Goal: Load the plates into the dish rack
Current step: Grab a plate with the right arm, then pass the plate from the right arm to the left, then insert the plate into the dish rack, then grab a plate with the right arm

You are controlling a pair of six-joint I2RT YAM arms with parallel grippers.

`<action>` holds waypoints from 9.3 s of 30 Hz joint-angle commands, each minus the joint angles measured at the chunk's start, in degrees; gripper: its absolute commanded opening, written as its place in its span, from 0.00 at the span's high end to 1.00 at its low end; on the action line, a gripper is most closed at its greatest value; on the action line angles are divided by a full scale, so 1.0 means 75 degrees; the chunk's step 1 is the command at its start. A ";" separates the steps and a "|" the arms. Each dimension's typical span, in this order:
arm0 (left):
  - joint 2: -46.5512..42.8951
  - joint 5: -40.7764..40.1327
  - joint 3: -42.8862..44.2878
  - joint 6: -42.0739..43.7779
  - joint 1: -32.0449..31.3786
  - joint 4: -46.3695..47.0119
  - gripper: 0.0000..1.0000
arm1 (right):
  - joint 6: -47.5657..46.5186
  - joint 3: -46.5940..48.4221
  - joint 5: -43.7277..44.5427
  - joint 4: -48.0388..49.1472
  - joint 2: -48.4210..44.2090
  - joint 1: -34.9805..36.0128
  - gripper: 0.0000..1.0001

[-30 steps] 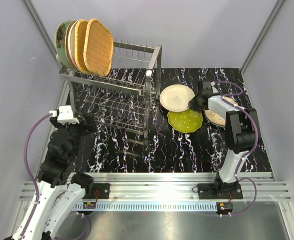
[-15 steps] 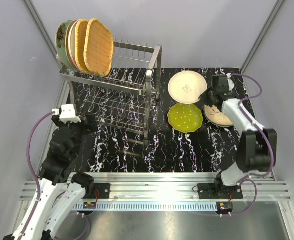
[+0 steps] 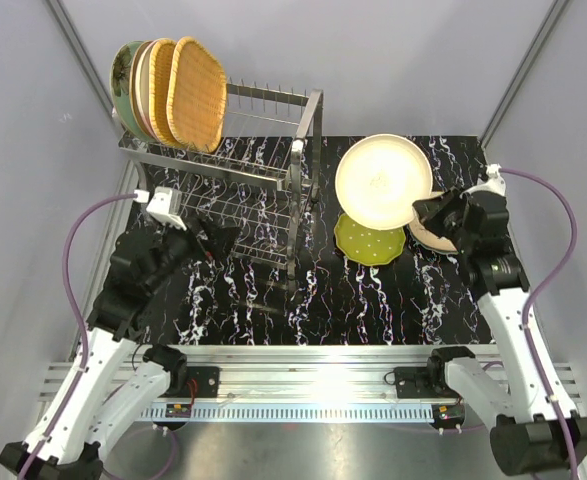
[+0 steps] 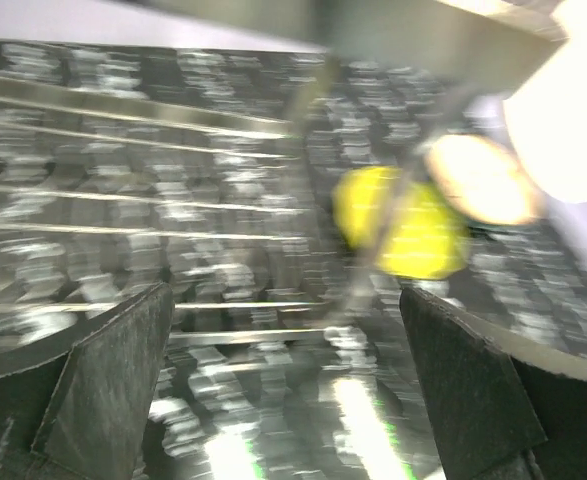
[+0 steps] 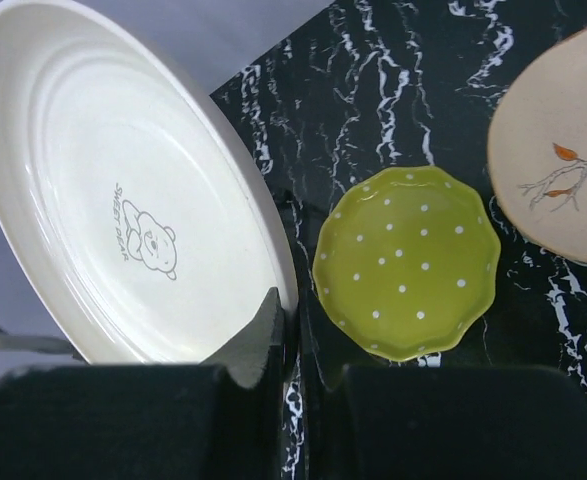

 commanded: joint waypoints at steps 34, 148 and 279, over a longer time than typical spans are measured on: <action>0.3135 0.0715 0.0974 -0.2918 -0.3309 0.2535 0.96 | -0.0014 -0.2516 -0.3622 0.1947 -0.1849 0.1828 0.92; 0.5585 -0.4042 0.6728 0.4816 -0.0391 0.0507 1.00 | -0.1385 -0.1918 -0.1476 0.1255 -0.0513 0.1816 0.28; 0.4529 -0.2251 0.7161 0.3164 -0.0239 0.0742 0.54 | -0.1315 -0.2070 -0.1477 0.1291 -0.0571 0.1816 0.26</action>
